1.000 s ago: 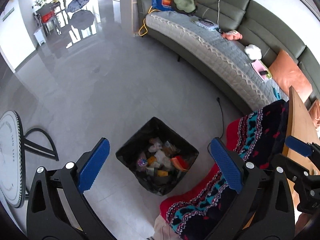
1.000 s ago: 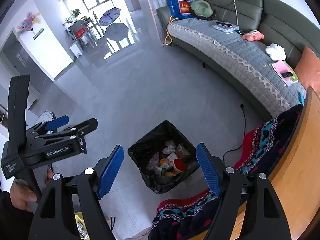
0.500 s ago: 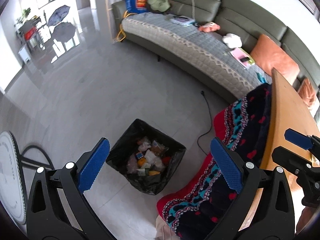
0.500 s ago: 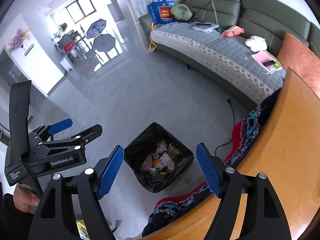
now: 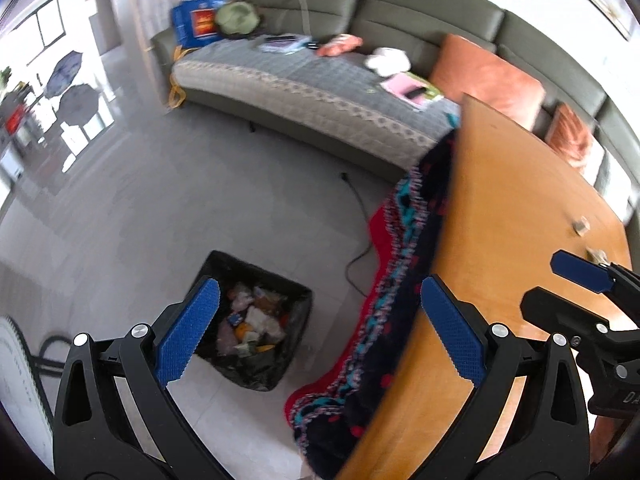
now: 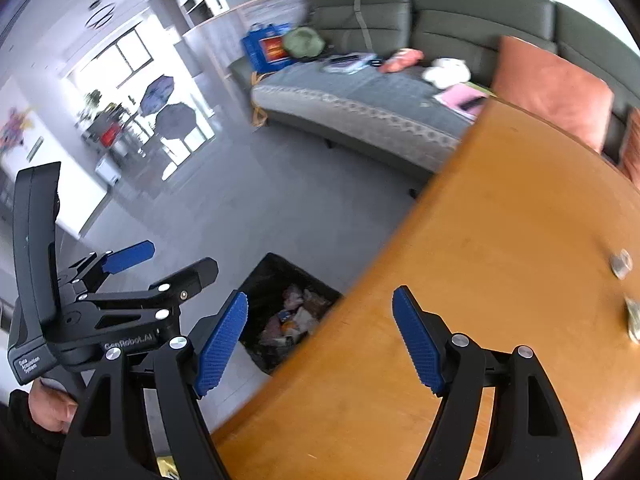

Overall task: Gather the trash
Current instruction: 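Move both open tools back over the table toward the cap and snack bag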

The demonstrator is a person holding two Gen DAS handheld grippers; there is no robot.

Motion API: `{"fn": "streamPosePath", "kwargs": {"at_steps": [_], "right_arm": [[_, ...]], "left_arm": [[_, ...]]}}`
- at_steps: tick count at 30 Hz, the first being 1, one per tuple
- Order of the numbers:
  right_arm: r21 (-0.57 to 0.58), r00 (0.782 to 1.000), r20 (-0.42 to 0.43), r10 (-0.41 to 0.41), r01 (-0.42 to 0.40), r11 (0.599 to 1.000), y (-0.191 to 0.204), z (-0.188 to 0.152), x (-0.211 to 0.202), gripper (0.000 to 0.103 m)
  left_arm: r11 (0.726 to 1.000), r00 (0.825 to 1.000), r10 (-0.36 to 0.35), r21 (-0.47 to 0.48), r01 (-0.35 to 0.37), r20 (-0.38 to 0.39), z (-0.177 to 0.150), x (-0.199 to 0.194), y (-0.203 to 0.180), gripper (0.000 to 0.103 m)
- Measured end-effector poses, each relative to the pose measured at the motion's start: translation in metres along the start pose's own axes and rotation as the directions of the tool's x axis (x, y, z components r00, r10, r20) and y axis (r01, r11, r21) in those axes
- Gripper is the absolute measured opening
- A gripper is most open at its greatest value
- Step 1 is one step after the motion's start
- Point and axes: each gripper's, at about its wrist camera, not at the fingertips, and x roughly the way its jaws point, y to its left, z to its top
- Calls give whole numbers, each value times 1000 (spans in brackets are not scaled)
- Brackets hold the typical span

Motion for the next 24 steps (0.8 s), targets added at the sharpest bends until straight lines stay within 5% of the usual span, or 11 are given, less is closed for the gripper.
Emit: {"fn": "streamPosePath", "kwargs": {"at_steps": [17,24], "right_arm": [[257,986,29,-167,154,954,-190,-54,-73,76],[411,976,-9,-216,200,890,-268,-80,-82,76]], "left_arm": [[959,989,-141,239,150,-55,-1,26,-194,97],[942,984,-153,288,174,-91,-6,41,-250,97]]}}
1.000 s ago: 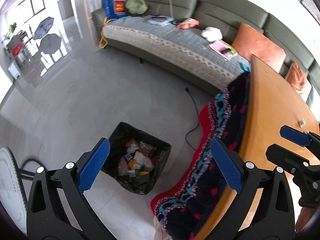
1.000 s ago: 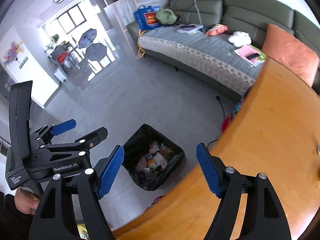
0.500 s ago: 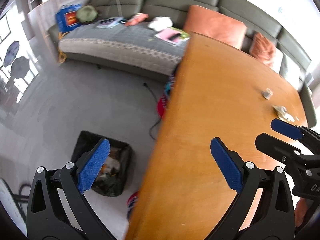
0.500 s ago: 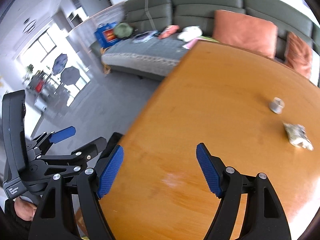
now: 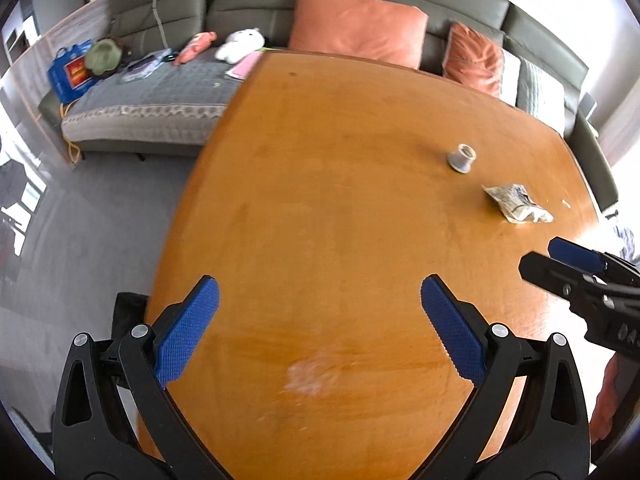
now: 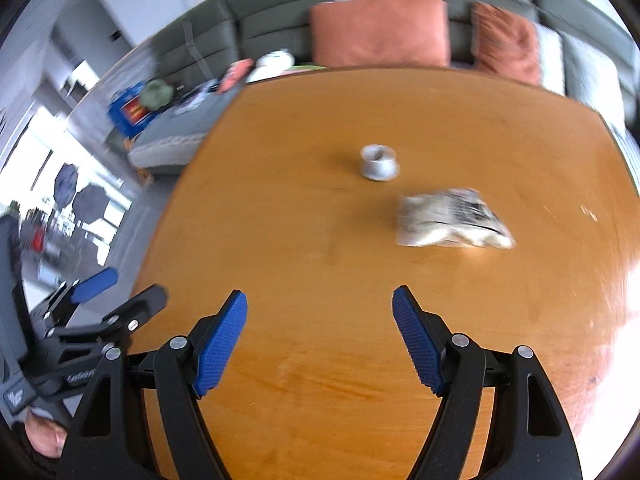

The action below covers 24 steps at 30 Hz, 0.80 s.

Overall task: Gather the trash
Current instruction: 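Move both open tools back over the table toward the cap and snack bag, then grasp the white cap with the left tool while the right tool grasps the printed snack bag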

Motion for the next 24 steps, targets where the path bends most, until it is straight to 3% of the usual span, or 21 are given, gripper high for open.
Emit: {"fn": "streamPosePath", "kwargs": {"at_steps": [5,11,19,24], "right_arm": [[148,1000,-21,-16,19,989,-45,11,14,76],[313,998,-55,-23,39,949,-90,28,42,76],[372,998,-52,-32,49,927,-115,54,62,75],[325,997,-20,-69,72,943,-116,65,61,55]], "left_arm": [[998,1000,5,57,-4,-14,12,16,-26,97],[994,1000,4,111,-1,-27,31,32,-48,97],[988,999,-5,152,12,-48,52,56,-65,97],[985,998,-5,172,16,-69,62,76,-77,97]]}}
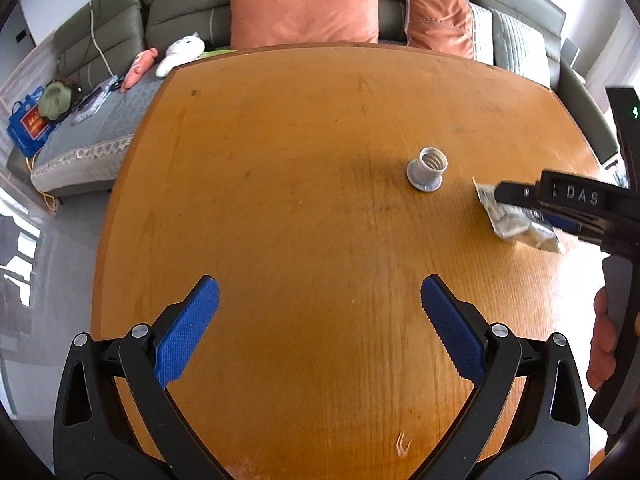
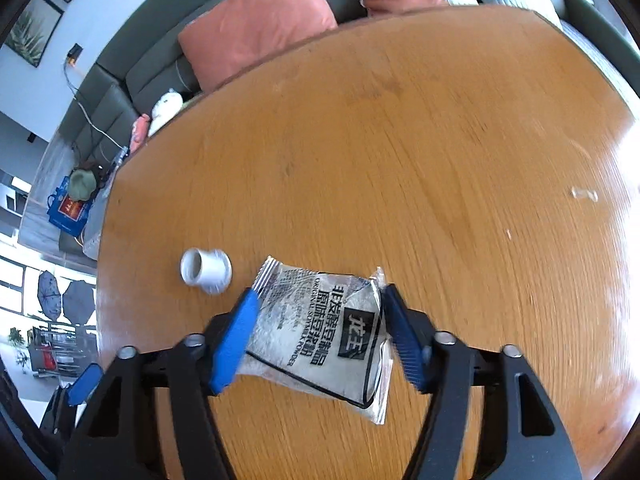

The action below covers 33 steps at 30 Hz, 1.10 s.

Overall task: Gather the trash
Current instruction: 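Grasp the white cap with the left tool while the right tool grasps the printed snack bag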

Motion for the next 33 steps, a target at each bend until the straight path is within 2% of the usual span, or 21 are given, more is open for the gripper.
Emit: {"fn": "streamPosePath", "kwargs": {"at_steps": [1,5,9,13,14,15,16,17,21,23,24,33], "right_arm": [[-15,1000,16,3,-2,1000,1,0,-2,43],[-54,997,77,-10,14,998,-4,3,-16,31],[-36,991,125,-47,52,998,-24,8,-32,30],[-4,989,129,-72,73,997,-48,10,-42,30],[3,989,129,-74,74,997,-52,10,-43,30],[12,988,131,-78,77,997,-56,9,-44,30],[17,988,131,-80,79,997,-54,10,-43,30],[23,988,131,-82,79,997,-56,10,-43,30],[26,986,140,-89,86,996,-53,10,-45,30],[27,986,144,-88,85,996,-53,9,-47,30],[26,985,146,-90,87,996,-50,8,-47,30],[30,982,168,-88,84,996,-46,3,-59,30]], "left_arm": [[1000,1000,-1,6,1,-4,3,3,-2,97],[999,1000,-23,36,23,-3,17,14,-16,97],[998,999,-40,56,39,23,32,21,-31,97],[996,996,-77,42,75,45,48,31,-42,97],[996,995,-85,38,83,51,52,35,-45,93],[995,994,-91,38,89,59,54,38,-47,79],[995,993,-98,42,95,59,56,41,-50,72],[994,994,-101,49,99,42,58,48,-54,59],[991,993,-119,63,119,4,60,65,-64,43],[989,992,-122,86,119,22,60,66,-68,38],[988,992,-126,99,123,25,60,66,-70,32],[976,976,-213,56,211,43,63,61,-59,29]]}}
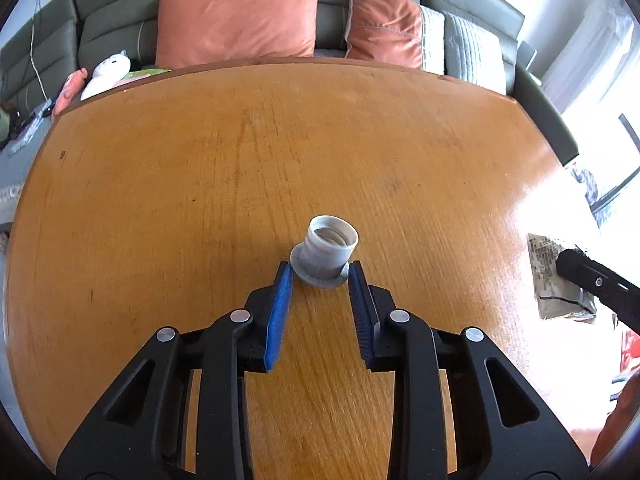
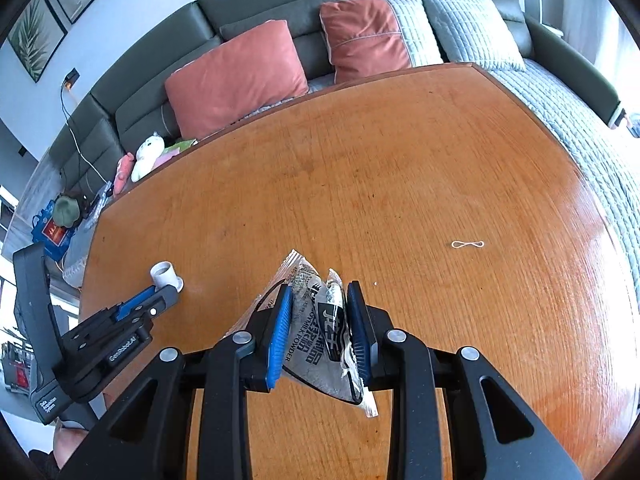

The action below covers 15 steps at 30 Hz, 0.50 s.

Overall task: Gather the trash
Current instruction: 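Grasp the white cap with the left tool while the right tool grasps the printed snack bag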

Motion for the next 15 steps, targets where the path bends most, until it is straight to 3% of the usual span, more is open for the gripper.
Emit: {"fn": "streamPosePath", "kwargs": {"at_steps": [2,3,4,6,8,14,15], "right_arm": [[-2,1000,3,1,-1,1000,1,0,-2,30],[-4,1000,4,4,-4,1000,3,0,-4,30],[-6,1000,6,9,-9,1000,5,0,-5,30],[-14,1000,11,15,-15,1000,9,0,-8,30],[-20,1000,17,21,-21,1000,11,-2,-10,30],[-7,999,21,28,-28,1000,6,0,-11,30],[-5,999,22,29,-29,1000,5,1,-11,30]], "left_arm": [[1000,1000,-11,5,11,9,-1,-6,0,28],[1000,1000,-15,9,15,11,-1,-9,1,12],[1000,1000,-20,13,20,9,-2,-11,1,9],[999,999,-32,19,32,-27,-3,-9,2,9],[1000,998,0,22,1,-56,-5,-4,3,9],[997,994,-55,-52,50,-89,-6,2,12,9],[997,994,-53,-52,49,-95,-5,3,11,20]]}}
